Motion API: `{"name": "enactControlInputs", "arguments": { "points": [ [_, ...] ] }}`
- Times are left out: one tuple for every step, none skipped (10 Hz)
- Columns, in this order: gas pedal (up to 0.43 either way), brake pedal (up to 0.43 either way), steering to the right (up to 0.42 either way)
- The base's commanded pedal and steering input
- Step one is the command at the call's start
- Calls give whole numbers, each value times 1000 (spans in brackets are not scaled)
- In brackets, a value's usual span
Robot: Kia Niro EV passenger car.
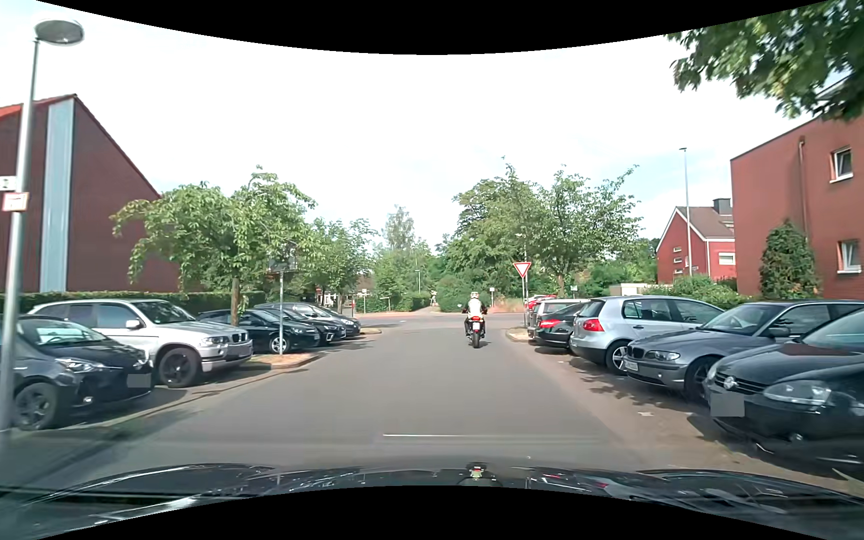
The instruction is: Follow the waypoints while adhering to traffic rules and regulations
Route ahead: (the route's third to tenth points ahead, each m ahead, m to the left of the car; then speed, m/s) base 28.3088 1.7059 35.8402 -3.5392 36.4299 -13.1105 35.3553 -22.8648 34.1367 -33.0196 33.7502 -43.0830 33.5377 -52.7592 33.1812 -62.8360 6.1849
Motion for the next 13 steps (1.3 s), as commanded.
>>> {"name": "enactControlInputs", "arguments": {
  "points": [
    [87, 0, 48],
    [79, 0, 37],
    [67, 0, 24],
    [59, 0, 23],
    [0, 0, 20],
    [0, 0, 17],
    [0, 0, 0],
    [0, 0, -5],
    [0, 0, -4],
    [0, 0, -3],
    [0, 0, -3],
    [0, 0, -4],
    [0, 0, -3]
  ]
}}
